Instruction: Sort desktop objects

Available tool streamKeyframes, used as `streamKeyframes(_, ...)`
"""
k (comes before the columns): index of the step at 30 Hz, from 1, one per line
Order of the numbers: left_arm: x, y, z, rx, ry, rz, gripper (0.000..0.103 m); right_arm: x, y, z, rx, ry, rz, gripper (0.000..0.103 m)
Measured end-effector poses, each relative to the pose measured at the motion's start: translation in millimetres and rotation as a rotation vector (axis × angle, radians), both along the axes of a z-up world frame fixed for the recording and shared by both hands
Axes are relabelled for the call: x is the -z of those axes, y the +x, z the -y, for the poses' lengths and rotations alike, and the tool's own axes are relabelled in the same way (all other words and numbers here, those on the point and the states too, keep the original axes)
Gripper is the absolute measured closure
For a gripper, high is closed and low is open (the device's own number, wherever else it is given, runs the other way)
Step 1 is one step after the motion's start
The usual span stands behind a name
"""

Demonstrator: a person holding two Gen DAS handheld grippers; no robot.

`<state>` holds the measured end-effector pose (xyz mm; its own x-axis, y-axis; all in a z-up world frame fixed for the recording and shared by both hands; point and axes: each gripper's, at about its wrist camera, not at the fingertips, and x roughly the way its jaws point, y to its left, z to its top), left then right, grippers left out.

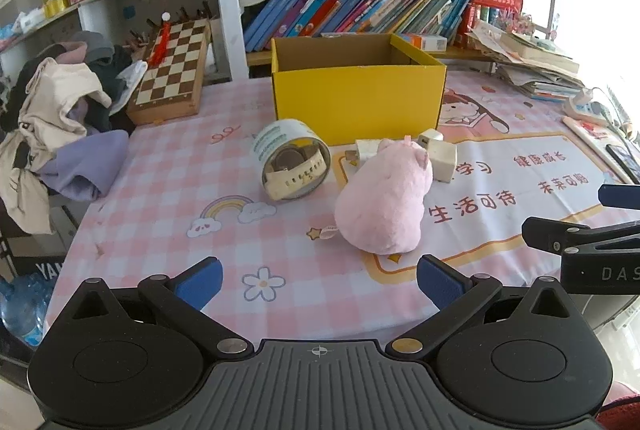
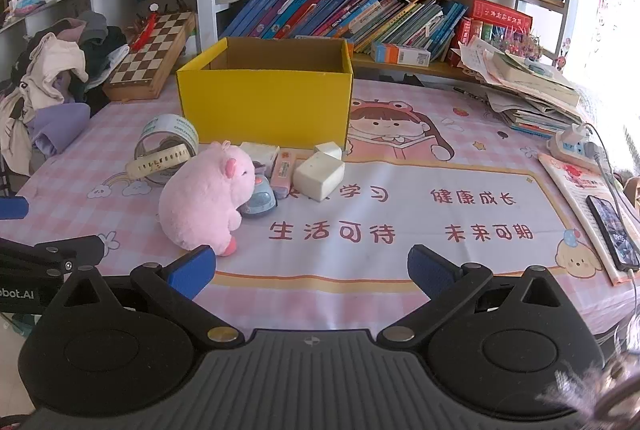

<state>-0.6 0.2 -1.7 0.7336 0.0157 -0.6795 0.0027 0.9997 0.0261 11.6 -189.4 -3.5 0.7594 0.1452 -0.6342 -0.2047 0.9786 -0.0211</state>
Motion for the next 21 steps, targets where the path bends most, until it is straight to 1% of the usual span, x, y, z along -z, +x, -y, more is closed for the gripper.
streamKeyframes(4, 5.2, 0.8, -3.4, -0.006, -0.003, -0.016, 0.000, -0.3, -2.3, -1.7, -0.006, 0.001, 0.000, 0.000)
streamKeyframes(8, -3.4, 2.9, -1.7, -0.012, -0.003, -0.028, 0.000, 0.2, -3.6, -0.3, -0.012, 0.004, -0.001, 0.000)
streamKeyframes(10, -9.3, 1.7, 2.8, -0.010, 0.006, -0.022, 0.000, 0.0, -2.7, 0.4, -0.014, 0.011, -0.005, 0.000)
streamKeyframes(13, -3.2, -1.4, -0.6, -0.002, 0.009, -0.006, 0.000, -0.1, -2.0, 0.4, -0.012, 0.017, -0.006, 0.000)
streamKeyframes(21, -3.2, 0.1, -0.7, 0.011, 0.019, -0.009, 0.000, 1.3, -2.6, -1.4, -0.003, -0.006, -0.001, 0.000)
